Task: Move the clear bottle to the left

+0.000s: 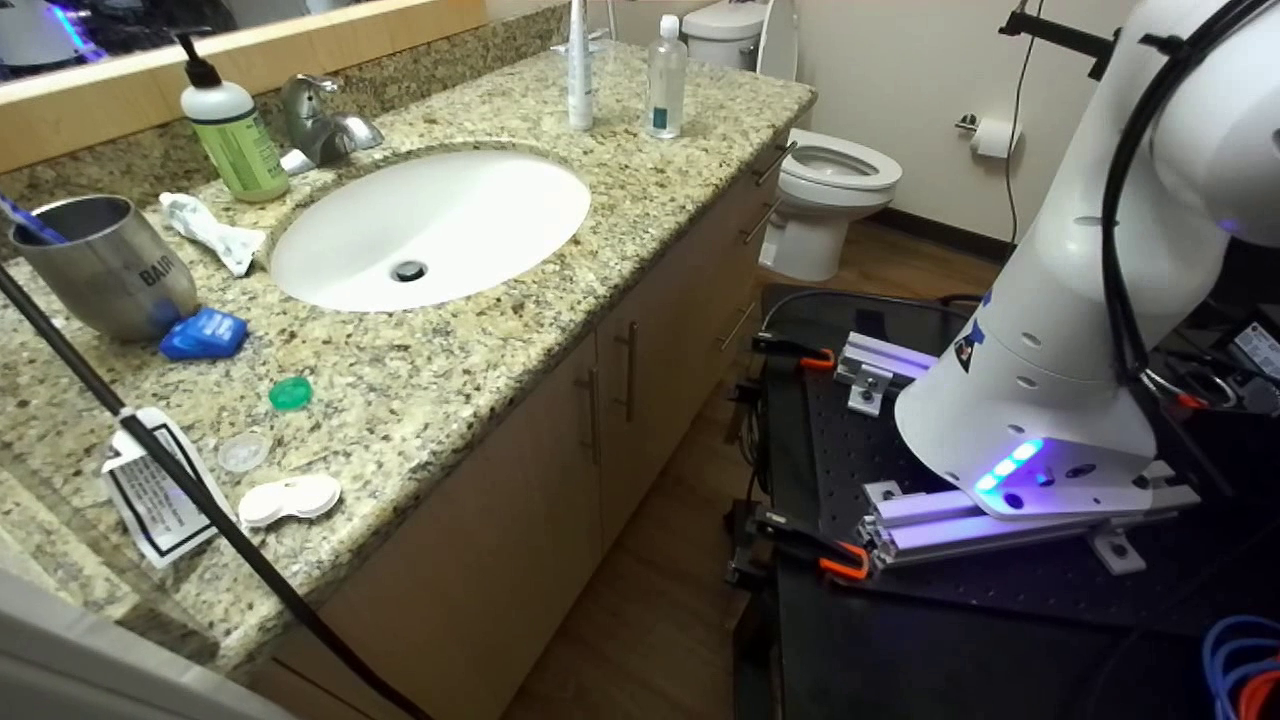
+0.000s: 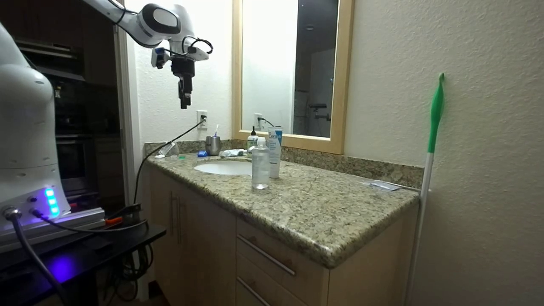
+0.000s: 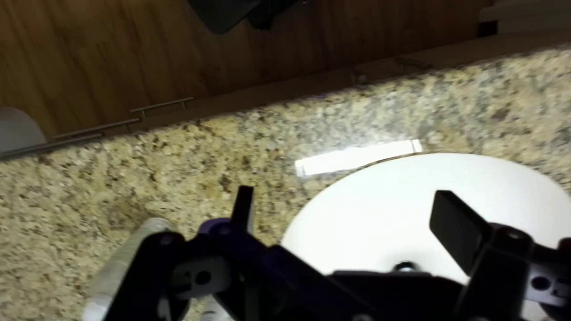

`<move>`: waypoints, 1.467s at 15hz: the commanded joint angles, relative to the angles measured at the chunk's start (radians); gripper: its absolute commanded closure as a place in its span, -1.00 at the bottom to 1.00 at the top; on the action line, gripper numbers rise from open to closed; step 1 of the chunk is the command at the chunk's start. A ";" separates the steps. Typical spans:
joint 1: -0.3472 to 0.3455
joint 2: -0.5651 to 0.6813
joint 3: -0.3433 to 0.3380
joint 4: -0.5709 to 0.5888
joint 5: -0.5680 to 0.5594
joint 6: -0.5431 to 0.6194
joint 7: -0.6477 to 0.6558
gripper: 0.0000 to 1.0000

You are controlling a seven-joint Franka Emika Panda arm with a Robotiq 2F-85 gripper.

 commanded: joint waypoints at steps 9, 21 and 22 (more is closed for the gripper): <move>-0.167 0.160 -0.166 0.047 -0.027 0.175 0.133 -1.00; -0.187 0.621 -0.299 0.302 0.041 0.499 0.709 -1.00; -0.174 0.555 -0.298 0.252 0.029 0.491 0.636 -1.00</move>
